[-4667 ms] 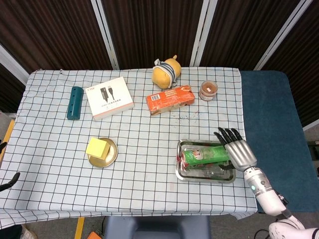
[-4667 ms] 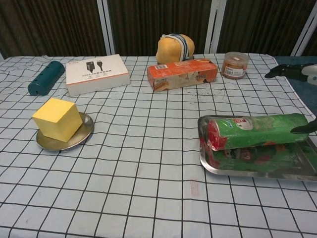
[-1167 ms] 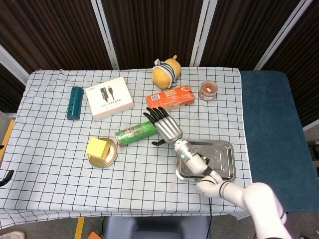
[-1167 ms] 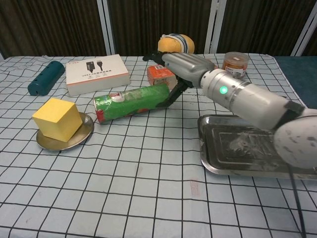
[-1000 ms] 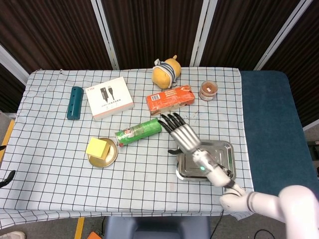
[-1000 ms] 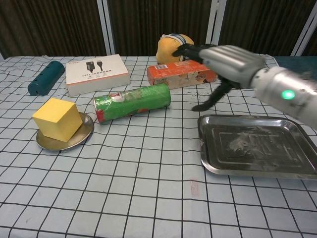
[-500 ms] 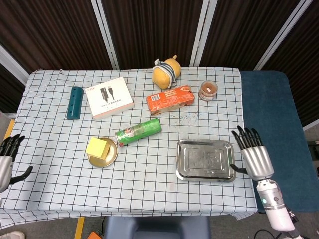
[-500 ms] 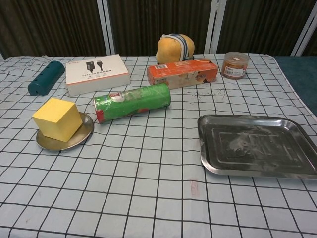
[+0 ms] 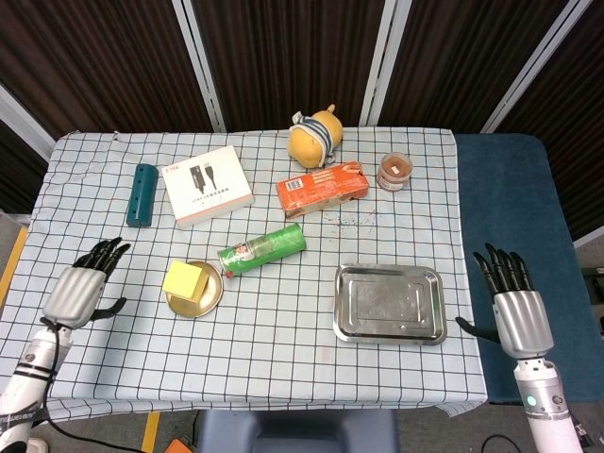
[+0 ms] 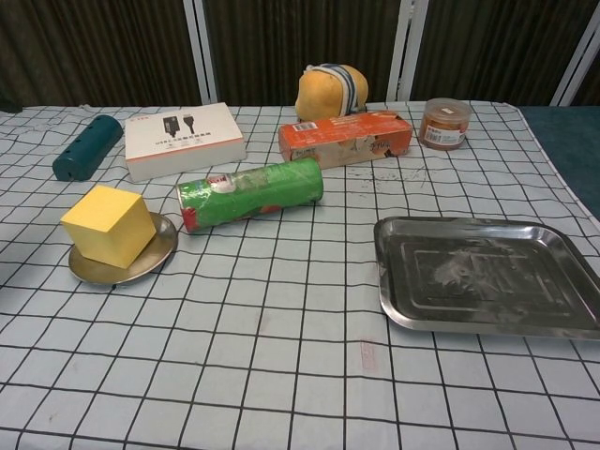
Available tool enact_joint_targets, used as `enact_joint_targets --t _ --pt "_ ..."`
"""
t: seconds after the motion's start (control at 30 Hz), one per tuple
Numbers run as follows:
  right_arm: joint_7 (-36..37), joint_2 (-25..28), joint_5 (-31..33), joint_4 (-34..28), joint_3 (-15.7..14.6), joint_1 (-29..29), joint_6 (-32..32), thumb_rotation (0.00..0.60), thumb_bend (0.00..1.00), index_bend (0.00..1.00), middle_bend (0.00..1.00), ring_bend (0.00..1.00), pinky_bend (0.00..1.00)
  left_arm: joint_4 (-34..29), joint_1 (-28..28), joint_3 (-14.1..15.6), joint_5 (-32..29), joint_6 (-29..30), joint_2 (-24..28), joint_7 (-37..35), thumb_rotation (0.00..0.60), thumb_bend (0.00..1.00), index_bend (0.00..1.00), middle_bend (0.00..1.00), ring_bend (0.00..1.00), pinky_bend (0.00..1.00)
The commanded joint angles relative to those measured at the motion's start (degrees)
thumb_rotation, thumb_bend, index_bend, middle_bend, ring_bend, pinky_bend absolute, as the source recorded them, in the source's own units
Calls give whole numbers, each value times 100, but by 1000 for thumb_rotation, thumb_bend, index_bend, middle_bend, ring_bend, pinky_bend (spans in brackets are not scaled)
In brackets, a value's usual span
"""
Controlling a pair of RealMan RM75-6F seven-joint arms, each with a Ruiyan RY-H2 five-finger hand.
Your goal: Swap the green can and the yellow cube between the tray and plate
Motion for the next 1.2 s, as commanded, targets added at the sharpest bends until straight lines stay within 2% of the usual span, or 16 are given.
enact_joint_targets --t 0.03,0.33,0.53,0.8,1.2 --pt "352 136 -403 -66 -79 -133 137 600 76 0 0 0 0 228 -311 -34 -238 -393 -306 167 600 301 0 0 0 221" --pt "539 150 -645 -6 -3 -235 96 600 76 0 0 0 0 489 -724 -47 -525 -777 -763 483 600 307 0 0 0 210" --pt "645 194 -709 -20 41 -270 -5 600 76 0 0 0 0 506 -898 42 -612 -974 -797 678 600 307 0 0 0 210" --pt "705 179 -793 14 112 -307 -77 600 76 0 0 0 0 497 -961 148 -723 -1040 -852 682 600 306 0 0 0 209" --pt "824 199 -836 13 179 -327 -255 600 76 0 0 0 0 1162 -1143 243 -832 -1296 -1286 394 600 307 0 0 0 213"
